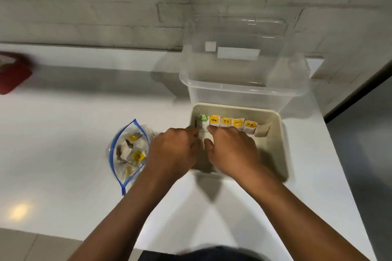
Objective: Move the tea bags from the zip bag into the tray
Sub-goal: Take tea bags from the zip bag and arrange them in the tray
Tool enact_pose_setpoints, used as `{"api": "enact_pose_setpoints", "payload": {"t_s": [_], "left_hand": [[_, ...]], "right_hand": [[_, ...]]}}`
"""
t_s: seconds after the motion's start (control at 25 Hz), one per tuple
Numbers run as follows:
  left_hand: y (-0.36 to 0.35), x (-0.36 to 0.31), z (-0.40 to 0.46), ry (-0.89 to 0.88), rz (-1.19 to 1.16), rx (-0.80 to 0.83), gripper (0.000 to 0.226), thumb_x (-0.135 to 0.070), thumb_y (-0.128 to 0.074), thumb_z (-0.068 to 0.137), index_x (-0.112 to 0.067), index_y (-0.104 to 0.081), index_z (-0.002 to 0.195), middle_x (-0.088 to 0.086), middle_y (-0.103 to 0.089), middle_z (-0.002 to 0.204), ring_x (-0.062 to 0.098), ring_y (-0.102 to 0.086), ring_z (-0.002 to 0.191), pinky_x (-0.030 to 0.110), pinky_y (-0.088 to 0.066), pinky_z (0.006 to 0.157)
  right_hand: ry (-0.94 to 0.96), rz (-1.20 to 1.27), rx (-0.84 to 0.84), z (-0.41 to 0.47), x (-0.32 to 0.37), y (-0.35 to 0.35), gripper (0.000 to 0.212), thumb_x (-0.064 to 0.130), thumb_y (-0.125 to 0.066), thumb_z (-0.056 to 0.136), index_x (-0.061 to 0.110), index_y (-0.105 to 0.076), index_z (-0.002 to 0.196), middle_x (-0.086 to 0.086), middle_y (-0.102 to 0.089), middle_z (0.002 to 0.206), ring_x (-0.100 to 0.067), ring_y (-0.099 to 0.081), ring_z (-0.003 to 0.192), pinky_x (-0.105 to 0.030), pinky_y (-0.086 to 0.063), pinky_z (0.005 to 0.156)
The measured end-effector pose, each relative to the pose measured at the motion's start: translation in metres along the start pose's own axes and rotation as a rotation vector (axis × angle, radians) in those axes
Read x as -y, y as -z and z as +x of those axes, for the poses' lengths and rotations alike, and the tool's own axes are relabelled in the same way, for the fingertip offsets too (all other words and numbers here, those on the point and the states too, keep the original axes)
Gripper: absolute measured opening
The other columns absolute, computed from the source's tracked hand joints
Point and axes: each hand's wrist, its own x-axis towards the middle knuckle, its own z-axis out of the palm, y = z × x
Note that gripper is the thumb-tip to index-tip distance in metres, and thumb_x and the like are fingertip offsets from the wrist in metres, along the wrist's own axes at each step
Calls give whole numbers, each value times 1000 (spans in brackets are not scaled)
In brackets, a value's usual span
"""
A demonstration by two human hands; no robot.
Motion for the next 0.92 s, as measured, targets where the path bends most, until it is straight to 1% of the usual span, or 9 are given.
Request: {"api": "enact_pose_setpoints", "payload": {"t_s": [0.08,0.16,0.24,0.36,0.44,0.52,0.72,0.8,0.92], "left_hand": [[9,29,-20,91,-41,-112,24,-43,-48,95,-31,-62,110,-4,-71,89,22,-66,89,30,-41,63],[12,58,-41,200,-90,-190,19,-37,-54,94,-28,-66,106,-5,-70,91,23,-66,83,28,-43,62],[14,87,-58,303,-138,-200,18,-22,-56,92,-24,-68,106,-1,-69,97,27,-65,82,31,-48,66],[12,127,-75,387,-160,-188,30,-5,-54,85,-22,-66,106,0,-66,98,30,-62,81,37,-50,68],[11,142,-80,345,-141,-192,28,-11,-57,85,-28,-66,106,-4,-66,95,24,-62,78,32,-47,63],[12,156,-86,294,-76,-203,22,-26,-60,89,-38,-65,107,-12,-65,96,17,-61,80,28,-43,57],[-11,187,-87,302,16,-177,25,-49,-57,90,-37,-64,110,-17,-55,122,17,-49,104,25,-39,52],[-24,189,-85,254,19,-179,24,-48,-62,84,-31,-69,101,-9,-53,120,21,-49,101,26,-38,49],[-32,190,-78,186,-7,-195,21,-34,-71,75,-24,-68,93,0,-49,112,26,-49,94,31,-45,48]], "right_hand": [[71,16,-16,2,29,-5,34,39,-45,97,26,-56,126,-6,-66,115,-32,-63,105,-35,-46,74],[148,58,-35,3,57,-11,34,37,-44,98,25,-55,128,-4,-66,117,-32,-62,107,-36,-48,77],[233,113,-29,5,89,-23,29,29,-45,97,23,-60,122,-4,-66,115,-30,-61,106,-36,-50,80],[283,190,119,13,134,-52,23,13,-54,90,20,-70,105,-5,-70,104,-29,-63,99,-29,-49,77],[292,173,164,22,150,-73,27,9,-56,86,21,-71,105,-4,-71,102,-27,-64,96,-26,-43,71],[234,126,143,29,160,-89,30,10,-55,85,26,-66,108,-3,-69,103,-29,-64,96,-28,-44,69],[31,-54,56,27,172,-106,50,12,-49,91,28,-42,138,-8,-50,127,-35,-63,101,-35,-40,69],[5,-71,49,27,174,-108,47,16,-49,92,26,-44,138,-8,-50,126,-35,-63,102,-35,-42,72],[-70,-9,51,28,174,-109,41,23,-53,91,26,-53,132,-5,-53,125,-33,-62,106,-35,-46,81]]}}
